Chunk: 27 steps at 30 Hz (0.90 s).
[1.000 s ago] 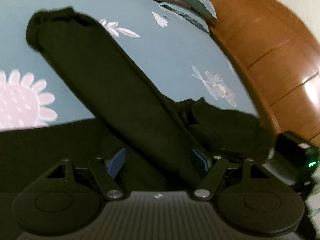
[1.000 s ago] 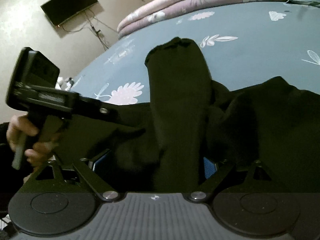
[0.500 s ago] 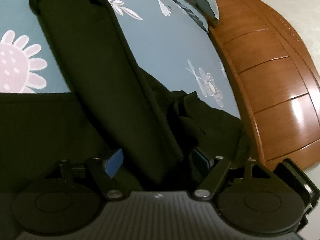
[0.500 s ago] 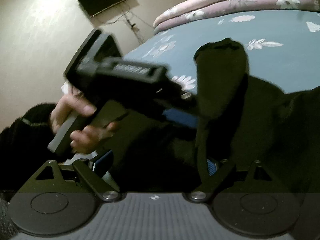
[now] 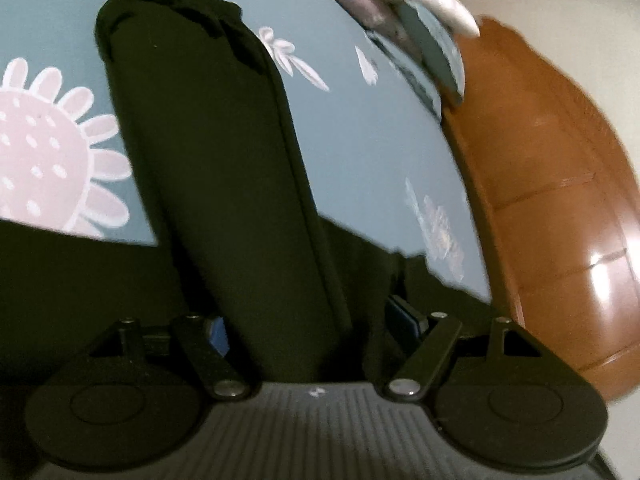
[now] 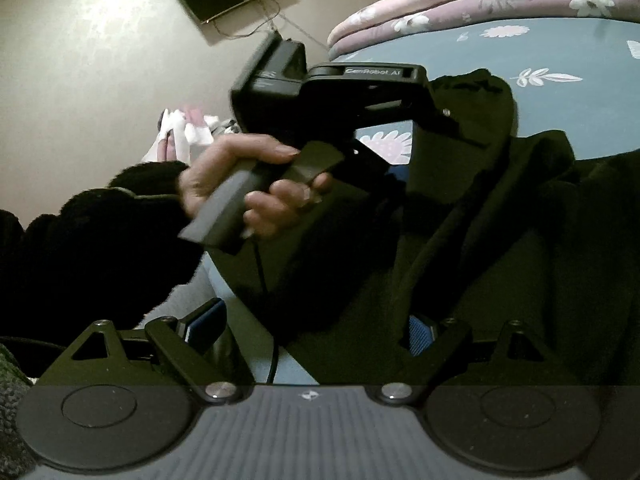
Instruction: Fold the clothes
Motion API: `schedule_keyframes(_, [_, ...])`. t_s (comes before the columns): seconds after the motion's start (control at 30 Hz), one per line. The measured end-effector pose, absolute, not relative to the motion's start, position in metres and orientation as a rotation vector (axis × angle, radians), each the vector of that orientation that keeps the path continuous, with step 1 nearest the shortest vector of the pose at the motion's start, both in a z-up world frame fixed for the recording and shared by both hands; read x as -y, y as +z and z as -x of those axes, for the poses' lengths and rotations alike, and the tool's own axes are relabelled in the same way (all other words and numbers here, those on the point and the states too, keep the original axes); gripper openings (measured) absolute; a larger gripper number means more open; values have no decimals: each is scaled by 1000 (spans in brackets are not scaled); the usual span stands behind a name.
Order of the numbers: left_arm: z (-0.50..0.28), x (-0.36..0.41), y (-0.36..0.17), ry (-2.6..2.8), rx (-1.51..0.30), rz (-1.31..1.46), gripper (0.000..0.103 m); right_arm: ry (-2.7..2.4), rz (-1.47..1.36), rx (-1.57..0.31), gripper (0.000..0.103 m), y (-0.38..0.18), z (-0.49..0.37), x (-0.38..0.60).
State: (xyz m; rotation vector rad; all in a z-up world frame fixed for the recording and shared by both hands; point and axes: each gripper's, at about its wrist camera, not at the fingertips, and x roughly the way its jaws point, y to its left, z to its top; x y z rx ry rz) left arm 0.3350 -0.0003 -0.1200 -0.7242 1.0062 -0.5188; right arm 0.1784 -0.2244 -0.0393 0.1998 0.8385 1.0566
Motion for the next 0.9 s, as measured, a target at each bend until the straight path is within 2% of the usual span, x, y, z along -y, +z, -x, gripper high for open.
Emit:
schedule_keyframes(0.03, [-338,0,-122,-513,-988,730,66,1050,-207,-833,93,-38,-177,227])
schedule_keyframes(0.1, [-341,0,-124,-488,-979,716,30,1035,-215,-821,93,-35,-172,233])
schedule_keyframes(0.17, [-341,2,-125,-454,-970,678,10,1020,-225,-807,93,-32,-168,241])
schedule_keyframes(0.3, [-332,0,-110,-412,-892,611,4,971,-262,-765,93,-26,-162,260])
schedule_keyframes(0.67, [-283,-2,-27,-399,-661,431,4,674,-386,-605,98,-12,-138,333])
schedule_keyframes(0.9, [-237,-5,-13,-356,-592,290,4,394,-254,-657,98,-20,-134,344])
